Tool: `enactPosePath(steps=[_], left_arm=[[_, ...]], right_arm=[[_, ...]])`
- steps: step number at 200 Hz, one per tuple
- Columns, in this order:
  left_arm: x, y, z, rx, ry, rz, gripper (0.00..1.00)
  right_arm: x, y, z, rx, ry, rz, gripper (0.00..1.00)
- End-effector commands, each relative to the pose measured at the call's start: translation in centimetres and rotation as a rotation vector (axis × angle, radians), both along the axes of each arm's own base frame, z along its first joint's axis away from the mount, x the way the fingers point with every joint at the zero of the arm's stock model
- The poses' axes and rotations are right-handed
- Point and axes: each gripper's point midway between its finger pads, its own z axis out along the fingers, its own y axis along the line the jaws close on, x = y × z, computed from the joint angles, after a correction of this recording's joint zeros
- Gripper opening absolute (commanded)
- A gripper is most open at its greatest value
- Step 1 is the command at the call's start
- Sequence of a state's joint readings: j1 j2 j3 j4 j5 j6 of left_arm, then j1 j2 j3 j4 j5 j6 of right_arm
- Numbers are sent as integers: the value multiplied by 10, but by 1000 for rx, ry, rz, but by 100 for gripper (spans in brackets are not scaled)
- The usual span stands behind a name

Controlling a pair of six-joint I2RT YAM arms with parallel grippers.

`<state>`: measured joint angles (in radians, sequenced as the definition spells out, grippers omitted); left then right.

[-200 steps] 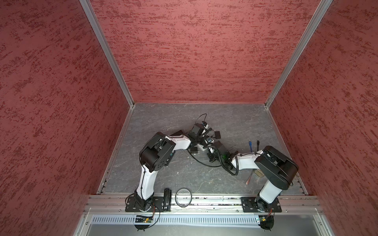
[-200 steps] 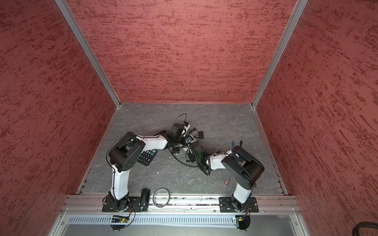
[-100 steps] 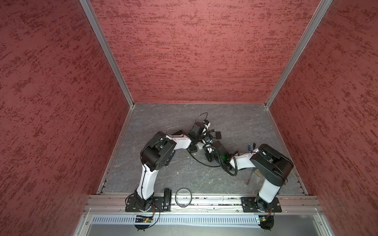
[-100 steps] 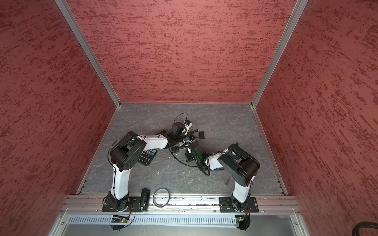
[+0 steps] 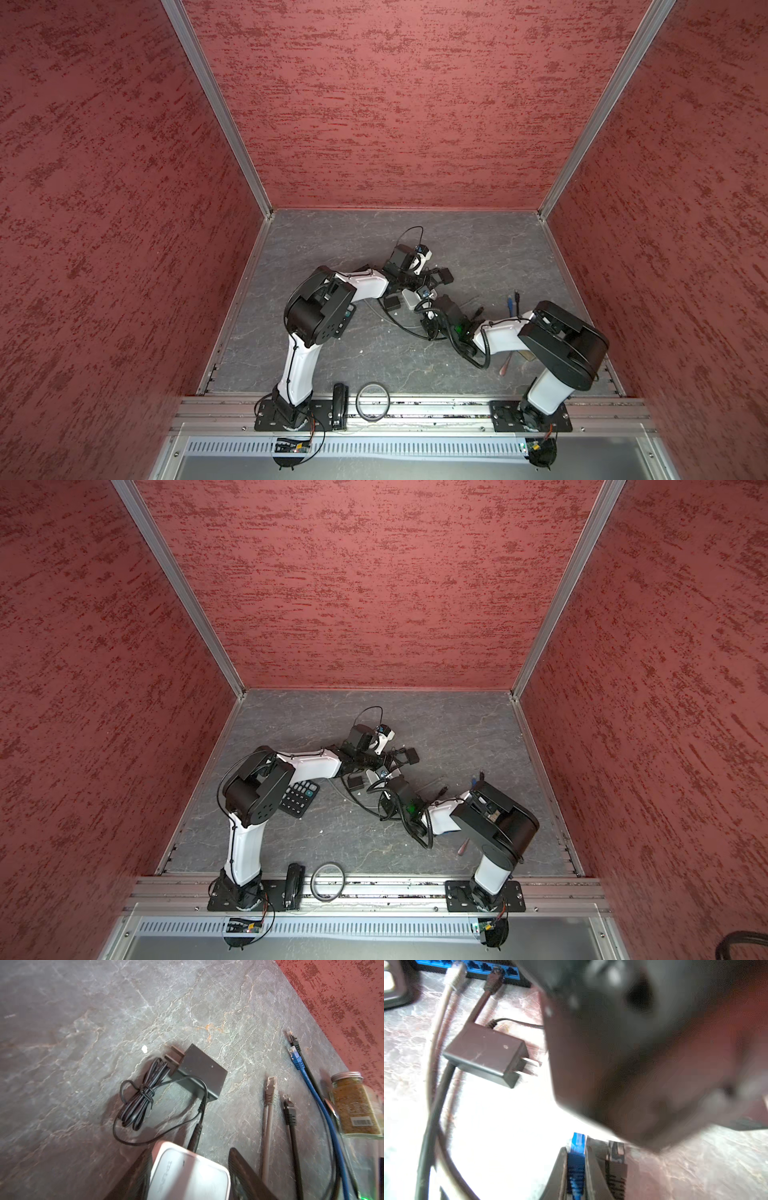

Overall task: Insert the plug into the switch port
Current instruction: 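Push the blue ethernet plug into the router's front port with the right gripper, then open the right gripper off the blue plug while the left gripper releases the router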

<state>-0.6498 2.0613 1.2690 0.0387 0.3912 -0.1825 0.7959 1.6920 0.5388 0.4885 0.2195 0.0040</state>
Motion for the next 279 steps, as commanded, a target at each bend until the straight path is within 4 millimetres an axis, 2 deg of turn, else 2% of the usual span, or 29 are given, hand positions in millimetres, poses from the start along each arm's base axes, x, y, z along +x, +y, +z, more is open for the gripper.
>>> enactPosePath(steps=[1,53,93,148,178,224,257,263,279], left_arm=[[-43,-3,-16,-15,235,-102,59],[-3,17,15,-84,179,-22,61],[18,34,33,-100,129,38,61],[31,49,45,-125,95,74,61],[33,51,44,-125,91,77,61],[34,53,50,-135,76,77,61],[36,57,58,-143,53,78,61],[35,58,59,-142,50,79,61],[37,60,65,-141,33,81,61]], right_arm=[[24,-22,17,-5,-85,-125,5],[21,-20,12,-8,-63,-99,10],[19,-16,12,0,-40,-81,19],[19,-10,22,56,-21,-65,40],[19,-12,28,65,-13,-73,46],[22,-11,60,145,-44,-77,52],[30,-20,86,226,-81,-117,56],[31,-23,101,261,-106,-124,56],[36,-30,116,294,-126,-146,57]])
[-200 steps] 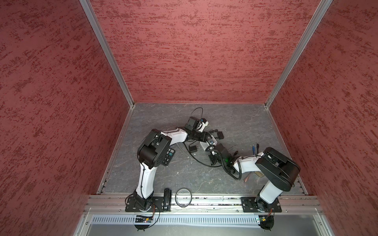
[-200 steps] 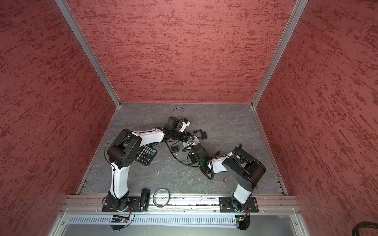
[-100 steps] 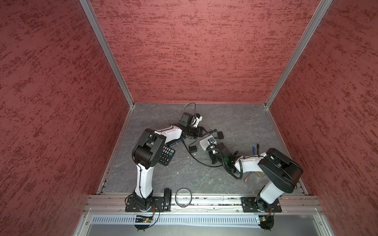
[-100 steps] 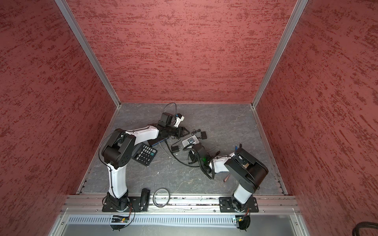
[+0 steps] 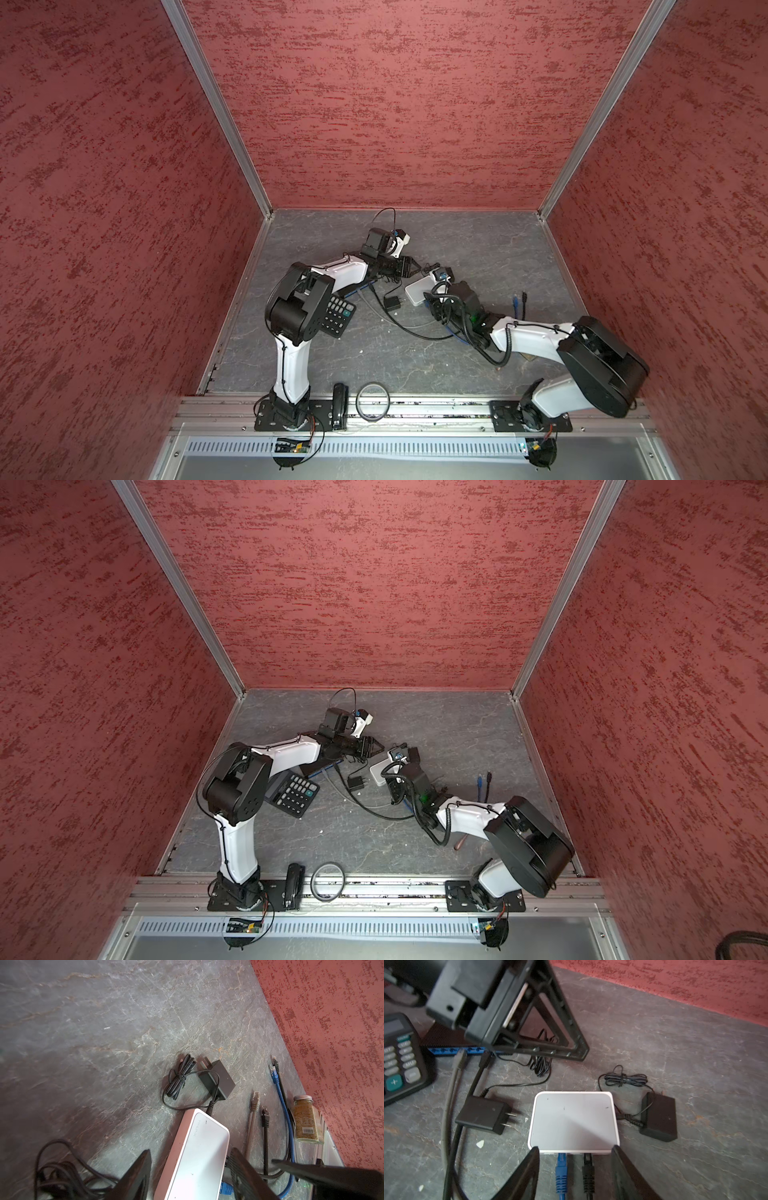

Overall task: Insert the plug into the switch port
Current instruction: 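Open the right gripper off the blue plug while the left gripper releases the router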

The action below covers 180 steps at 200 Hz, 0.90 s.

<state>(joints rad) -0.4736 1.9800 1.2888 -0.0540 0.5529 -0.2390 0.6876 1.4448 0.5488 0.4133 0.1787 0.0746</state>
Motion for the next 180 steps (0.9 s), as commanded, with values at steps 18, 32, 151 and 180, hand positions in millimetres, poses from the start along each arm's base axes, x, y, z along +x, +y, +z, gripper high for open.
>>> enactPosePath(steps=[18,32,151,180], left_arm=[[3,5,25,-13,-72,-3,61],[2,6,26,-3,-81,-4,61],[-22,33,44,79,-178,20,62],[-33,39,48,79,-231,40,62]], right_arm=[[12,-11,44,119,-45,-50,58],[13,-16,47,122,-43,-62,58],[-4,-45,27,109,42,-53,54],[-13,-60,35,114,-20,-85,54]])
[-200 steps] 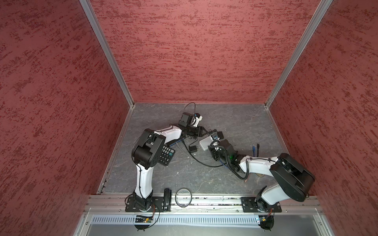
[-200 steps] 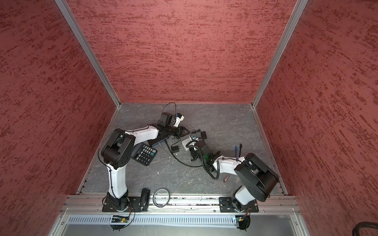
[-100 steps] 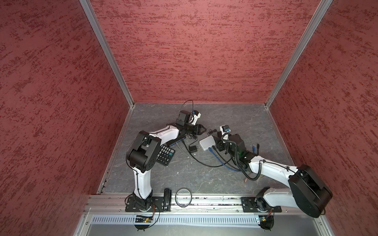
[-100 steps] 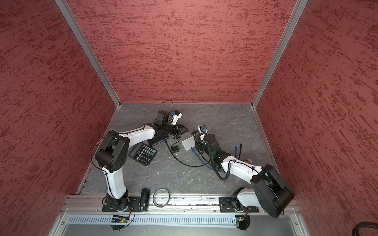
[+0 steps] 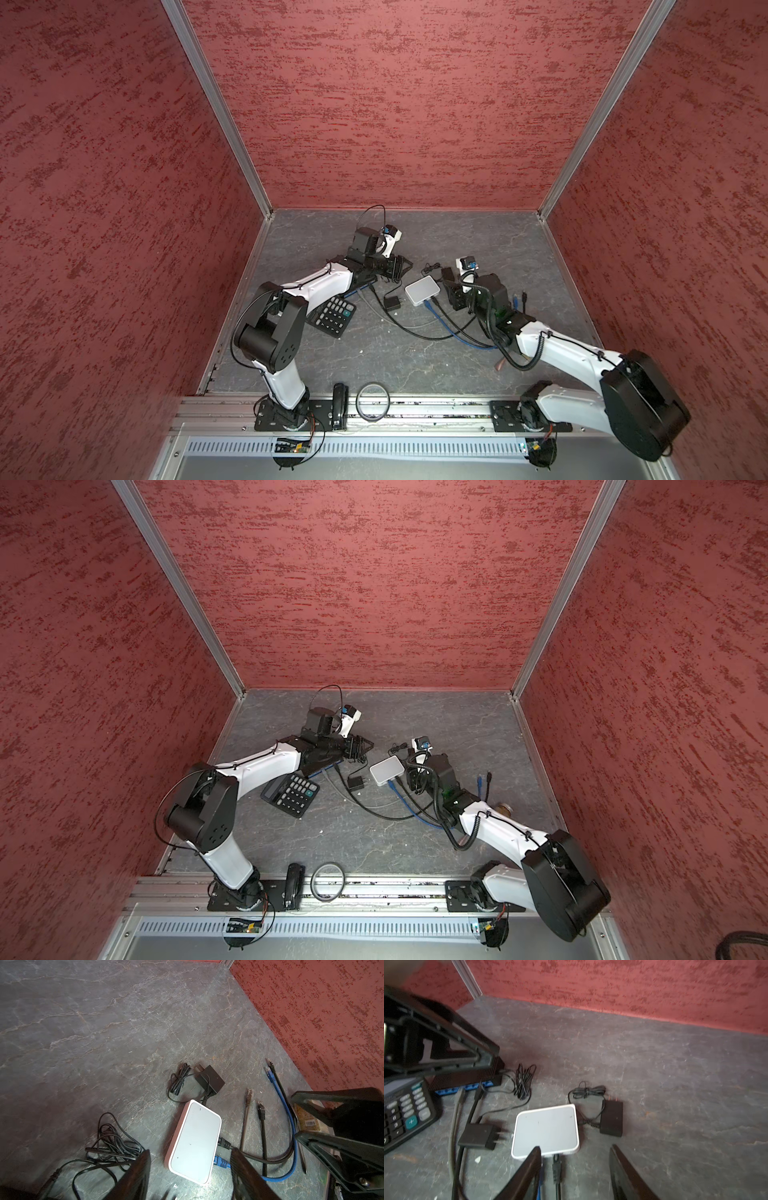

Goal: Insert the plug into the switch port

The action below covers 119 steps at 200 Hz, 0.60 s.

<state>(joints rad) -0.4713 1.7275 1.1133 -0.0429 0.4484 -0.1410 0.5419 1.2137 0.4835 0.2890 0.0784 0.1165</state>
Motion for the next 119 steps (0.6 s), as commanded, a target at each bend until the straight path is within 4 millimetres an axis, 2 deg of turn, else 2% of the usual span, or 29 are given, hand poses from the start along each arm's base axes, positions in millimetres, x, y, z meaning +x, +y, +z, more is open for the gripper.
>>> enactPosePath(steps=[1,26,51,72,119], left_arm=[[-8,8,4,21,-55,17,62],[-17,37,12,76,-135,106,66],[-20,75,28,129,-221,226,73],[-16,111,37,152,-254,335,77],[-13,193,26,215,-278,561,85]], right_arm=[[-9,-10,8,16,-36,-15,54],[-5,-38,43,-59,-152,-97,61],[9,-69,58,-133,-202,-178,68],[26,-91,50,-140,-183,-217,71],[56,-137,15,-104,-159,-320,76]])
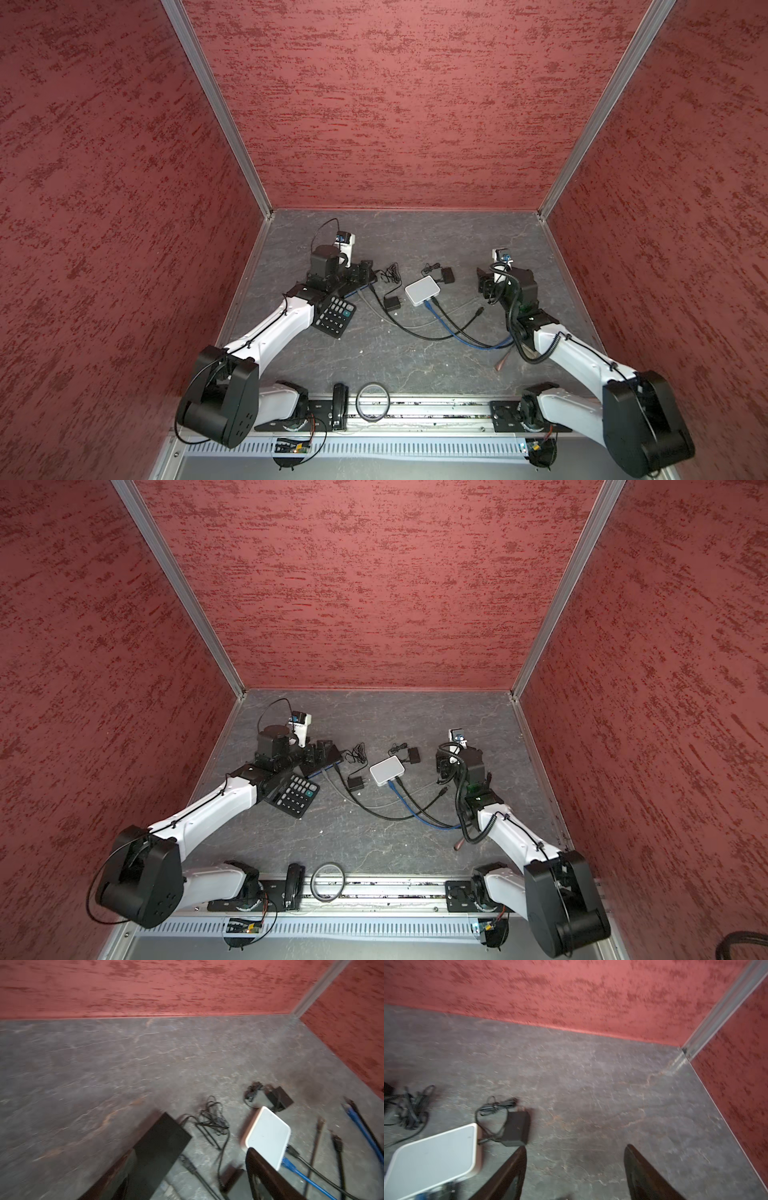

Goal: Insert the plug into the switch port

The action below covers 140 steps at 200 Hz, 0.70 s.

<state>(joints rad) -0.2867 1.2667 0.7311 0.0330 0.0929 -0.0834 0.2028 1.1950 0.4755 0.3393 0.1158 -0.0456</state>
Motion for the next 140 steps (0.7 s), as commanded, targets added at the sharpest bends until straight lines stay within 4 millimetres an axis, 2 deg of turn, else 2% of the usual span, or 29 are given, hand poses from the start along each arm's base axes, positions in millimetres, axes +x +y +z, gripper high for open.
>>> enactPosePath(steps=[1,26,38,45,48,82,86,95,104,120,126,131,140], left_arm=[[2,39,-6,44,-30,118,85],[2,68,-5,55,-89,180,86],[3,77,-6,69,-135,197,87],[3,81,-6,77,-166,201,87],[3,83,-6,79,-177,203,87],[13,98,-21,42,-177,212,89],[14,99,-23,42,-160,207,89],[16,100,-28,52,-147,204,90],[16,101,-35,71,-156,198,90],[13,103,-32,88,-257,195,90],[11,105,-32,88,-280,199,90],[10,107,-32,86,-294,204,91],[9,107,-33,82,-306,201,91]], right_arm=[[11,-12,-1,23,-62,-6,76],[18,-28,-15,68,-77,-19,80],[23,-35,-14,78,-99,-31,84],[24,-35,-12,68,-119,-24,97],[24,-36,-10,64,-132,-24,98],[33,-53,-3,51,-194,-66,99],[34,-57,-11,62,-184,-77,99],[35,-68,-13,91,-179,-110,99],[33,-75,-15,120,-200,-124,99],[22,-81,-16,137,-235,-143,99],[18,-82,-21,138,-250,-147,99],[15,-81,-15,140,-291,-142,99],[12,-80,-17,133,-269,-135,99]])
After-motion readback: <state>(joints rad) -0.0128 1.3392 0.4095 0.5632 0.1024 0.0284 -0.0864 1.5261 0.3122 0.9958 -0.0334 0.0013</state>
